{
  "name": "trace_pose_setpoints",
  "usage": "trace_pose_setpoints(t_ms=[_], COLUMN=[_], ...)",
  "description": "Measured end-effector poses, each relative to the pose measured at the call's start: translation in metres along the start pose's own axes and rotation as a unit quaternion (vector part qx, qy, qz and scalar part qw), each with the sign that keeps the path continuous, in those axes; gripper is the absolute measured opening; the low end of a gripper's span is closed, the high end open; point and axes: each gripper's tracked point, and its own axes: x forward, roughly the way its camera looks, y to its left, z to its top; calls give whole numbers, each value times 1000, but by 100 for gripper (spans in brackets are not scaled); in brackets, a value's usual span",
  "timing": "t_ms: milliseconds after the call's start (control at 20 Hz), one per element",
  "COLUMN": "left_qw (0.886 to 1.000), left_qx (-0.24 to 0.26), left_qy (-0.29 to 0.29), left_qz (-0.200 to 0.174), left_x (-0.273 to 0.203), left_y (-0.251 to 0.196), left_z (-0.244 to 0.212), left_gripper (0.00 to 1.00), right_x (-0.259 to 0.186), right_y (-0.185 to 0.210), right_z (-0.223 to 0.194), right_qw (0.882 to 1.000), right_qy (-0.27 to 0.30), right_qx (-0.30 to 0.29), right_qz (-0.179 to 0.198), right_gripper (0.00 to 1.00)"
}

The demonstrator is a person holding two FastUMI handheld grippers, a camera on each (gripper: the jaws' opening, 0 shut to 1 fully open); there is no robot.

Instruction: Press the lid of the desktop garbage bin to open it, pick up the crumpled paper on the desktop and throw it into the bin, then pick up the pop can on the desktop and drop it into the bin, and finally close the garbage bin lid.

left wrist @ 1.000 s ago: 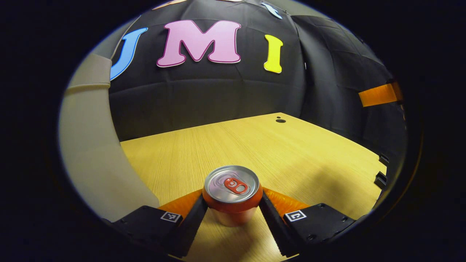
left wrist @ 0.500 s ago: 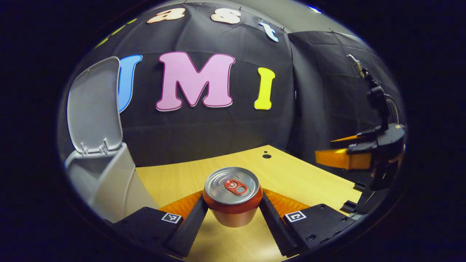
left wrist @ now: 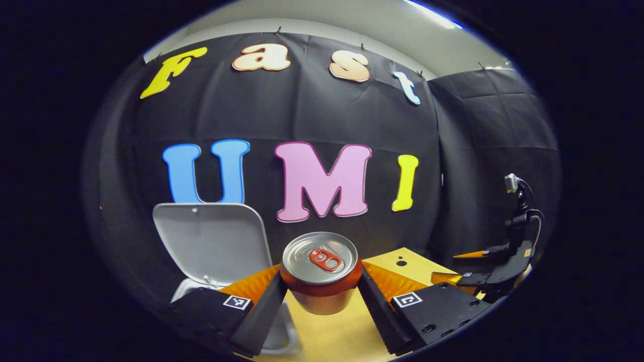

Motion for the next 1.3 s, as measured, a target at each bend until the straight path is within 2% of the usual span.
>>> trace_pose_setpoints(t_ms=[150, 300, 550, 750, 1000, 1300], left_qw=[998, 995, 988, 985, 985, 987], left_qx=[14, 10, -30, -22, -36, -5], left_qy=[15, 49, 99, 116, 89, 19], left_qz=[57, 90, 112, 123, 141, 160], left_x=[-8, -17, -23, -21, -21, -12], left_y=[49, 85, 101, 106, 115, 134], left_z=[-16, -55, -111, -130, -112, -33], left_gripper=[87, 87, 87, 88, 94, 93], right_x=[1, 0, 3, 7, 13, 21], right_y=[19, 31, 38, 42, 48, 72], right_z=[7, 11, 9, 5, 7, 50], right_qw=[1000, 999, 999, 999, 998, 995], right_qy=[-4, -7, -1, 7, 9, -14], right_qx=[2, 1, -5, -8, -9, -7], right_qz=[23, 36, 48, 54, 64, 96], right_gripper=[98, 98, 98, 98, 98, 98])
